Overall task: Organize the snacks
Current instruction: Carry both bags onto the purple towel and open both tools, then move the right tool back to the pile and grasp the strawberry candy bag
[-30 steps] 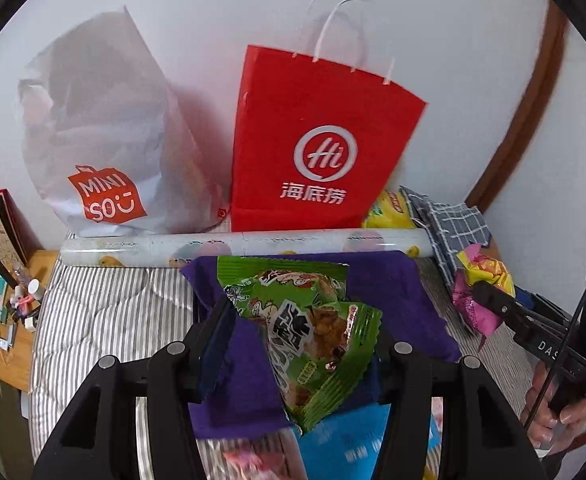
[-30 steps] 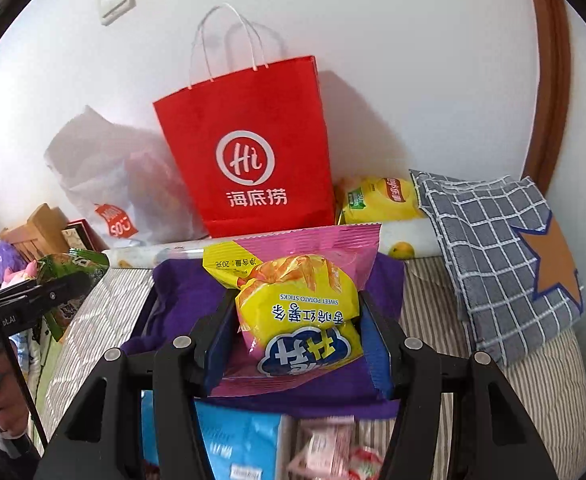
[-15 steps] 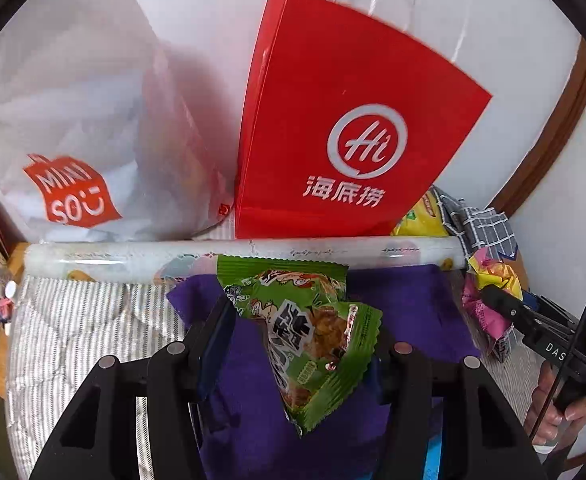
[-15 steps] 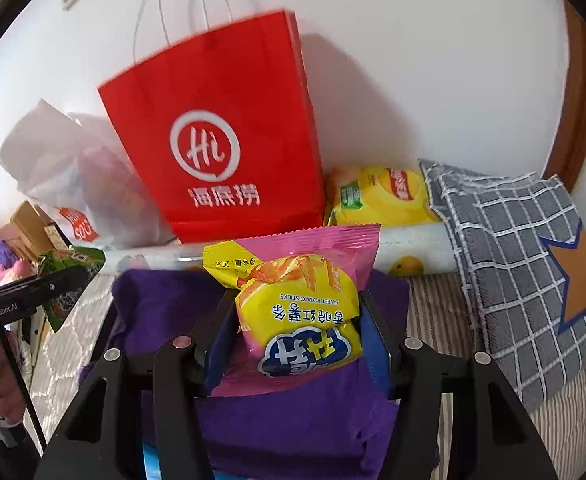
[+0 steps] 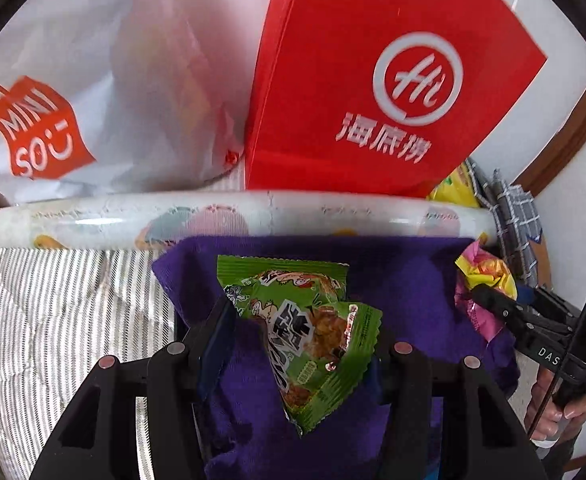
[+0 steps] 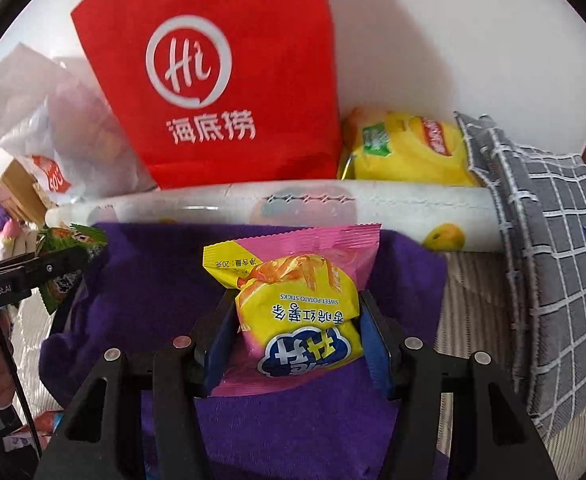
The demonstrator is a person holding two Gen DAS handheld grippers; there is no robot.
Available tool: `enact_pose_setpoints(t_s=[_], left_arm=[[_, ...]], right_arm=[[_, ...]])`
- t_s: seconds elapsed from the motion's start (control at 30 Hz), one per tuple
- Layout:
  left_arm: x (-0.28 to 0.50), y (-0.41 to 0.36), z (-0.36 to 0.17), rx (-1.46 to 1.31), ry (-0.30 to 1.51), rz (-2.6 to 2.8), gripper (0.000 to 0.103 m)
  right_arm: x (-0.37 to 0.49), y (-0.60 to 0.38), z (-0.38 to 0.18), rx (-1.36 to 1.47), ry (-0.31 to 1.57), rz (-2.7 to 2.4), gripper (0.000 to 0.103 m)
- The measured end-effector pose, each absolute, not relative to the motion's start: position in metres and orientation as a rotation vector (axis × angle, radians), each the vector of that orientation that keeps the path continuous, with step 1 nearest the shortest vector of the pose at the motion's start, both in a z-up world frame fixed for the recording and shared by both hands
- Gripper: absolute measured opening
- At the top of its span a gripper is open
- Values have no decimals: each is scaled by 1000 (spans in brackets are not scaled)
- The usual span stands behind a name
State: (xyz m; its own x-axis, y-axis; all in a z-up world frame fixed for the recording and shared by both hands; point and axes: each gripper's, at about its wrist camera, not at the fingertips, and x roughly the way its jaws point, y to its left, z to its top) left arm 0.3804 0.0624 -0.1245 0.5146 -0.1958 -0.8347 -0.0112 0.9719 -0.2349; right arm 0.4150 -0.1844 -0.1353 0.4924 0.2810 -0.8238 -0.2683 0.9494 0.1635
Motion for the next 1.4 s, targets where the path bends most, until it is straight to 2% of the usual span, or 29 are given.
enact_pose_setpoints(t_s=[0.67, 0.77, 0.83, 1.0, 1.3, 1.4], left_arm=[[392, 54, -154, -207, 1110, -102, 54], [394, 53, -154, -206, 1129, -106, 56], [395, 50, -153, -215, 1145, -116, 67], [386, 48, -133, -203, 1122, -127, 76], [343, 49, -86, -179, 1021, -110, 77], [325, 49, -78, -170, 1009, -89, 77]], right_arm=[[424, -177, -155, -35, 1034, 313, 59], [422, -175, -150, -38, 1025, 314, 67], [420, -173, -144, -37, 1010, 313, 73], [411, -170, -124, -60, 980, 294, 74], [365, -190, -75, -38, 901, 220, 80], [343, -200, -62, -42, 884, 162, 88]])
